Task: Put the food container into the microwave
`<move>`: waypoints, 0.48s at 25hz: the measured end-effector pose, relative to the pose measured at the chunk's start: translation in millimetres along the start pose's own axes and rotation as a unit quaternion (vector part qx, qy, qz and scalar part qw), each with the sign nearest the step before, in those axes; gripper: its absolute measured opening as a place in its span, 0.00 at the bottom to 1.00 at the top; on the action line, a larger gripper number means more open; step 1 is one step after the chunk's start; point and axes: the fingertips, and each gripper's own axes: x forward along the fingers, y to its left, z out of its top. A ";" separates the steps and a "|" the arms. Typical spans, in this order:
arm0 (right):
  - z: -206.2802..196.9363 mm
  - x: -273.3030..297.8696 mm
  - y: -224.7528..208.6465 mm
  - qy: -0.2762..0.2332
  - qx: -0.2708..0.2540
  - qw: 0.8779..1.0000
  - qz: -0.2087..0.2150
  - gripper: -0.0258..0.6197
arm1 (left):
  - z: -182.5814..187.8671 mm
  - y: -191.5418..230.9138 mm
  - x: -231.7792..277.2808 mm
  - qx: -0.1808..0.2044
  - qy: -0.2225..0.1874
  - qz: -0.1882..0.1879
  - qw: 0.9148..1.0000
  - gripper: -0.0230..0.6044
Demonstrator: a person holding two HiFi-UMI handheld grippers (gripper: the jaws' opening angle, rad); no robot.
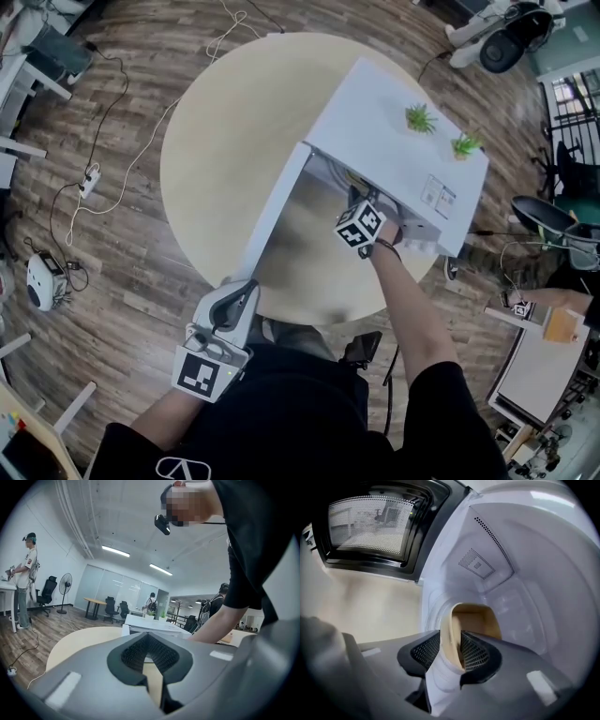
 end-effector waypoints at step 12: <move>-4.7 -63.9 26.6 -0.038 0.022 0.999 -0.015 0.23 | 18.5 -6.3 3.7 0.021 -0.017 -0.015 1.000 0.04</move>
